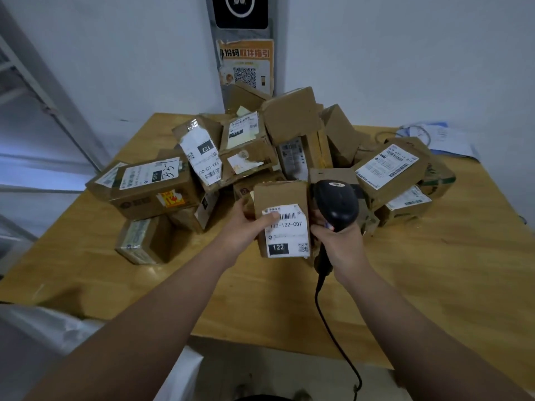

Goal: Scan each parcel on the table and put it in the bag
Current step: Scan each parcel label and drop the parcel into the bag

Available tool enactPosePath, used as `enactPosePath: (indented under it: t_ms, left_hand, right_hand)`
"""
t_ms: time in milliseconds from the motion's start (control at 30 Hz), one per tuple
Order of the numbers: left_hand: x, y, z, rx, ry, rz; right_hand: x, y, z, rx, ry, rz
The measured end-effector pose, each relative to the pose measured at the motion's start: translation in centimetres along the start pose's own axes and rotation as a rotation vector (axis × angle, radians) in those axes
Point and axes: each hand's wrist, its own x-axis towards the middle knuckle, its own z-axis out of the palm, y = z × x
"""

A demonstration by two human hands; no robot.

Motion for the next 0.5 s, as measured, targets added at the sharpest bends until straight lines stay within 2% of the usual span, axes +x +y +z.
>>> enactPosePath:
  t_ms: [100,233,367,500]
  left_hand:
    - [-0.5,0.6,-0.5,0.035,-0.123,-0.02]
    - [-0.8,0.3,-1.0,0.041,-0.114,0.005]
    - [-1.4,0.5,-1.1,0.076,-0.152,0.031]
    - [-1.8,0.6,-1.5,0.089,-0.192,0.05]
  right_hand:
    - [-0.4,-0.5,0.0,0.075,-0.015,-0.036]
    - [-1.1,-1.0,0.1,0.076,-0.093,-0.099]
    - [-1.4,-0.9,1.0,-0.028,-0.005,-0.131]
    - [-1.5,-1.1,1.3,0.002,0.072,-0.109]
